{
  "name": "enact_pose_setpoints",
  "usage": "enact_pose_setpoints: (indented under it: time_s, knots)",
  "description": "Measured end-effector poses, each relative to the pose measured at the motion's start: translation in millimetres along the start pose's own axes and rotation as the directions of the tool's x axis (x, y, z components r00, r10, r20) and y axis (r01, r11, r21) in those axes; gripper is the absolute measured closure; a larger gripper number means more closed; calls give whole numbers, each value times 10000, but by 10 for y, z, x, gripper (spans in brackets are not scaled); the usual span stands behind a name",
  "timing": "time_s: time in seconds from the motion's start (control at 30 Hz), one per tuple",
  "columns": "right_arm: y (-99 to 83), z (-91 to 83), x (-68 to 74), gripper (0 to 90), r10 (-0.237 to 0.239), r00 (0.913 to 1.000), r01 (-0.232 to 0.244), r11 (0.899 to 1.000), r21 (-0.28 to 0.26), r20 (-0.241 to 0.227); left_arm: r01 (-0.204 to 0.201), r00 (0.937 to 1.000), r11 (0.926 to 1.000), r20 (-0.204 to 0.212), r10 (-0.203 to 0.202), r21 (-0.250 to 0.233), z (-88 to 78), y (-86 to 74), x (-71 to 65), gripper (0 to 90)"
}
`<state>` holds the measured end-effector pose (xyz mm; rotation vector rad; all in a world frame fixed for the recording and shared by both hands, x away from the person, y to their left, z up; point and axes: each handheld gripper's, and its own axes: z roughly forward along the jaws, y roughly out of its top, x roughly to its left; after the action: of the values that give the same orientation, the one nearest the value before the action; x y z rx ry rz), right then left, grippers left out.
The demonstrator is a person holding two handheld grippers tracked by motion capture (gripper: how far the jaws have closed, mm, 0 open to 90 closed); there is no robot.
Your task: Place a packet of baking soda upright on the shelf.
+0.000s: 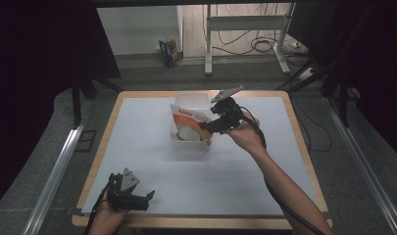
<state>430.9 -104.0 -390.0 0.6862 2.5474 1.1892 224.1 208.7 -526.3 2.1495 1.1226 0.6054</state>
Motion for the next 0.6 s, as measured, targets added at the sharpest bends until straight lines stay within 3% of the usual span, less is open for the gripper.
enact_pose_setpoints:
  time_s: [0.6]
  knots:
    - [-244,-142,-32,82,129,9999,-128,9998,-135,69,-21,10000,10000,-21,21,20,1,2,-5,0]
